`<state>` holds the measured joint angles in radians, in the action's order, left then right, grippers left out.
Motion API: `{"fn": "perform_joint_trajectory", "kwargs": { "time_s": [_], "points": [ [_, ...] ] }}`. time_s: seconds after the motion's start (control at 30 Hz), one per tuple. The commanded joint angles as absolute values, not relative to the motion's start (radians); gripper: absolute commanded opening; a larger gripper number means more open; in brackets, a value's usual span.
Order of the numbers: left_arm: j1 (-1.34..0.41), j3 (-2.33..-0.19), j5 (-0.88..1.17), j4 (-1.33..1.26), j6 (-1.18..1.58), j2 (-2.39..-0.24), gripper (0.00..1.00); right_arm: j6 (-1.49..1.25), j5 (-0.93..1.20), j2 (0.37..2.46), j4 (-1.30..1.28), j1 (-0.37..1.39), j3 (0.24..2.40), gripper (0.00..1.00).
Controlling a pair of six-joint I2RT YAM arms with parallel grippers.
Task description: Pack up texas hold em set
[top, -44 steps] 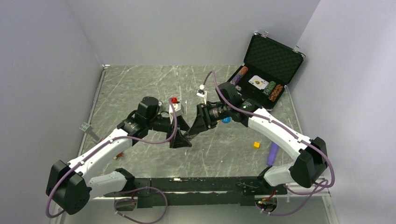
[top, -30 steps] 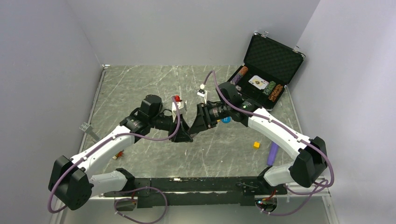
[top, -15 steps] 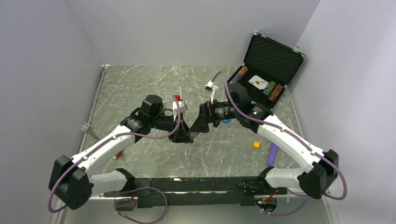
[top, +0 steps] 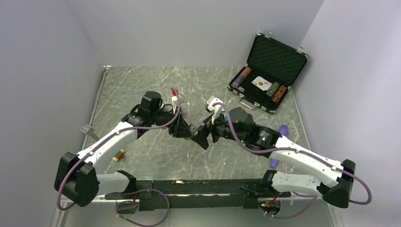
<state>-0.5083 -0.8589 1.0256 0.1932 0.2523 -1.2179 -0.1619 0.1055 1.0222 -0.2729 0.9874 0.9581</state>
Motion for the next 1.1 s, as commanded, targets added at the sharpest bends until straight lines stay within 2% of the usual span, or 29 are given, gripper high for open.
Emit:
{"fn": "perform_joint_trajectory", "kwargs": {
  "time_s": [0.0, 0.37, 0.63, 0.83, 0.97, 1.07],
  "points": [
    [-0.489, -0.894, 1.122, 0.088, 0.323, -1.226, 0.00, -0.081, -0.107, 1.018, -0.193, 1.061, 0.954, 1.00],
    [-0.467, -0.885, 1.175, 0.046, 0.370, -1.246, 0.00, 0.037, -0.399, 1.118, -0.142, 1.279, 0.957, 1.00],
    [-0.464, -0.881, 1.194, 0.025, 0.388, -1.250, 0.00, 0.078, -0.587, 1.170, -0.094, 1.341, 0.952, 1.00],
    [-0.464, -0.879, 1.201, 0.023, 0.390, -1.253, 0.00, 0.106, -0.650, 1.213, -0.036, 1.357, 0.947, 0.99],
    [-0.464, -0.879, 1.207, 0.017, 0.393, -1.253, 0.00, 0.129, -0.678, 1.243, -0.017, 1.360, 0.949, 0.95],
    [-0.464, -0.881, 1.206, 0.025, 0.386, -1.250, 0.00, 0.135, -0.684, 1.261, -0.014, 1.360, 0.953, 0.87]
  ]
}}
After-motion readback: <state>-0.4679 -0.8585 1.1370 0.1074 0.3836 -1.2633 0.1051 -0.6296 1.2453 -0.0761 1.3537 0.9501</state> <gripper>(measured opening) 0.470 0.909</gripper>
